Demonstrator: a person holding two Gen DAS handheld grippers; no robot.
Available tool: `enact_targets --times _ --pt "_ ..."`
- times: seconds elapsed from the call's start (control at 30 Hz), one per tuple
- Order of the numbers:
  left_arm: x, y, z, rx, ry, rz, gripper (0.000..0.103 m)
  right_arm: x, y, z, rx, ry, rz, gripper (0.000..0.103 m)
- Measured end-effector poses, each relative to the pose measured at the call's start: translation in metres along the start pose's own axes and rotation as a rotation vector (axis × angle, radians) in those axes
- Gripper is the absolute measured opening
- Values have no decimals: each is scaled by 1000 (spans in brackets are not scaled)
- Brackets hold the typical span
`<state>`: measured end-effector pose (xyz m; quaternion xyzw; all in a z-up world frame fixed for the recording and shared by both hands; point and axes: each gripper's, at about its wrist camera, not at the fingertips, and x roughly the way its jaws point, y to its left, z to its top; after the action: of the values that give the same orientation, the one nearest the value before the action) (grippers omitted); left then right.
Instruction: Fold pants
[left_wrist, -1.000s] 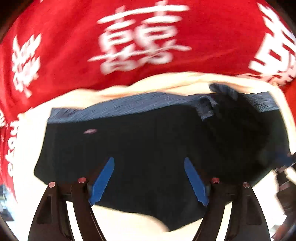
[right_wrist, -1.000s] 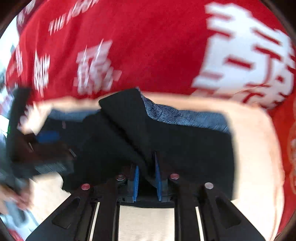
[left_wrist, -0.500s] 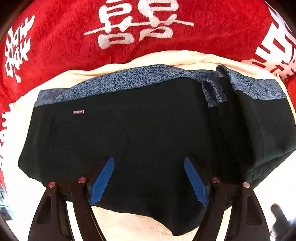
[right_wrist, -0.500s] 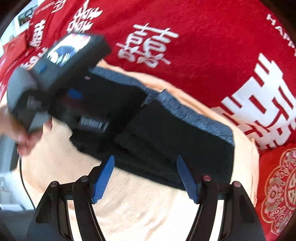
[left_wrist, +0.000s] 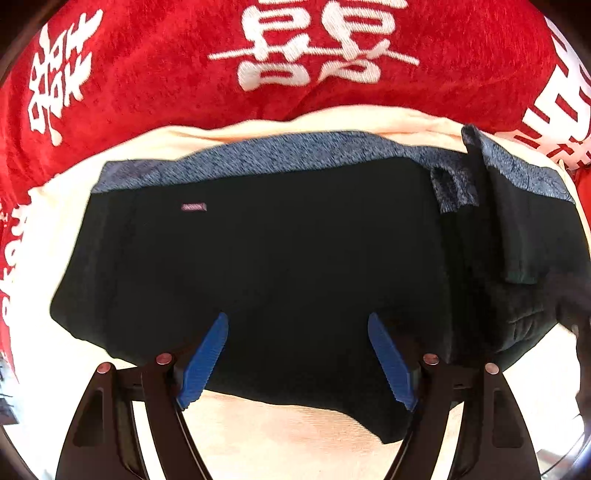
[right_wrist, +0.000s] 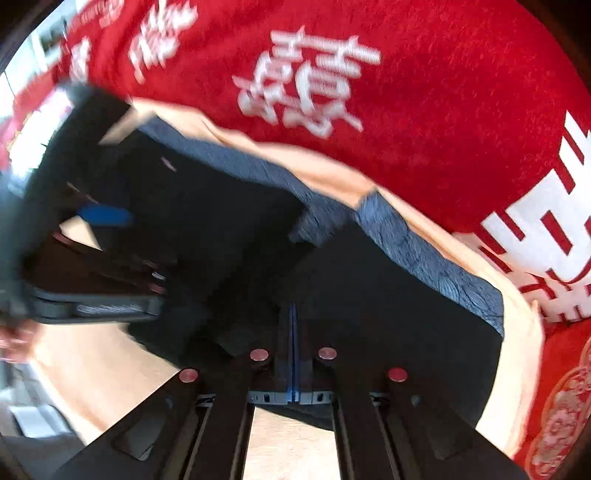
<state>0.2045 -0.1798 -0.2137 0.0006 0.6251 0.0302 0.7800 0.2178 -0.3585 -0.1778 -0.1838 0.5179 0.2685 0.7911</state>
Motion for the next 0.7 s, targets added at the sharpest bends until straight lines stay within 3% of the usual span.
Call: enact_targets --times 0.1,0.17,0.23,0.3,0.4,0.6,0.63,0.67,0.7 --pt "-8 5 11 -9 6 -13 79 -4 16 -1 -10 13 90 0" --pt "-19 7 19 -18 8 -70 79 -9 1 -6 161 -8 154 1" --pt "-24 -4 29 11 -7 -165 79 -11 -31 -18 401 -11 205 13" --pt "-29 -21 38 65 -7 -266 79 -11 -63 -38 603 -3 256 46" --pt "-26 -57 51 159 21 -408 79 -13 -94 -64 726 -14 274 49" --pt "-2 -101 61 249 71 -479 78 -19 -117 -89 805 -16 268 49" --pt "1 -102 61 252 77 -488 67 -20 -119 -93 812 -18 274 49" --pt "5 -103 62 254 94 -503 45 -19 -120 -96 818 -20 282 49" --pt "9 -106 61 258 122 -495 35 -19 -120 -98 825 -22 295 48"
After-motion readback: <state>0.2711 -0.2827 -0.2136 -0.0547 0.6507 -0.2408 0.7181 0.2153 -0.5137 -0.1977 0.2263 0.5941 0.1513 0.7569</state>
